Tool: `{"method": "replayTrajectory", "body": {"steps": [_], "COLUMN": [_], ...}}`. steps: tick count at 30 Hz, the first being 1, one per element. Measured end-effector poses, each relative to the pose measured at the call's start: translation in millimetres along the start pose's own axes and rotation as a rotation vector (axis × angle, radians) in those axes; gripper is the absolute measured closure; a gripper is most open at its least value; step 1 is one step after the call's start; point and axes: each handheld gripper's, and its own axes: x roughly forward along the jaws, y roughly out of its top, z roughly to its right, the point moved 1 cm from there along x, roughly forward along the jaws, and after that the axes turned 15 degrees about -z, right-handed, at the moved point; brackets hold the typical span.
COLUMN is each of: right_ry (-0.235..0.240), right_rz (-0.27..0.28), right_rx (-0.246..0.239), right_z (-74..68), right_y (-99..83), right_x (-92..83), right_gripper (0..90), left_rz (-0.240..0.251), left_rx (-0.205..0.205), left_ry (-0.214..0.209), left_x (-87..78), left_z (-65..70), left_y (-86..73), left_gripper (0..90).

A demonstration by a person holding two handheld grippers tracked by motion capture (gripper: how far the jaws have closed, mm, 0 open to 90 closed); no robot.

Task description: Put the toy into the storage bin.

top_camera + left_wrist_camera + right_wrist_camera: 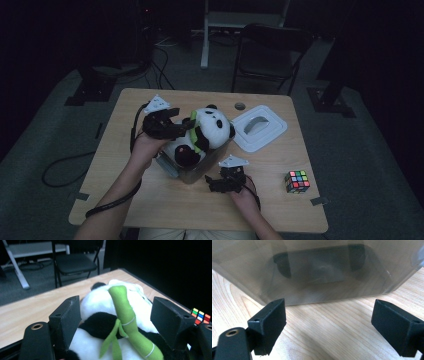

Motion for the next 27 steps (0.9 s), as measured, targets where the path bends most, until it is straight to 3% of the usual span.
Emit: {"method": "replayTrajectory", "body": {"steps": [1,3,5,7,10,13,21,27], "right_ry": [0.003,-0.003,-0.001,-0.003,-0.006,-0.006,-0.001,-0.005], "right_rz": [-0.001,-0.002,-0.004,-0.004,-0.010,-0.012,-0.025,-0.027], "right_rx": [0.001,0.001,0.002,0.004,0.007,0.005,-0.004,-0.005], "right_z": [0.6,1.6,3.0,3.7,6.0,6.6,6.6,6.8], "right_y": [-0.1,-0.4,-0.9,-1.2,-2.6,-2.7,-3.1,-3.0], "right_x": [-0.6,-1.6,-2.0,-2.1,-2.7,-2.6,-0.2,-0.2], "right_gripper": [12.2,12.2,12.2,12.2,12.2,12.2,12.3,12.2], "left_rz": [0.002,0.002,0.004,-0.001,-0.002,-0.009,0.028,0.037], "left_rx": [-0.002,0.011,0.012,0.013,-0.012,-0.045,-0.104,-0.158], "left_ry": [0.010,0.035,0.027,0.042,0.061,0.067,0.116,0.145], "left_x": [-1.7,-5.2,-8.0,-8.5,-11.9,-14.0,-23.7,-20.2], "left_z": [-2.5,-7.2,-12.3,-14.3,-26.5,-37.4,-64.1,-88.4], "left_y": [-0.1,-1.1,-3.0,-4.2,-10.8,-15.4,-24.9,-34.5], "left_gripper": [19.0,18.7,18.4,11.5,9.7,0.9,1.0,1.0]}}
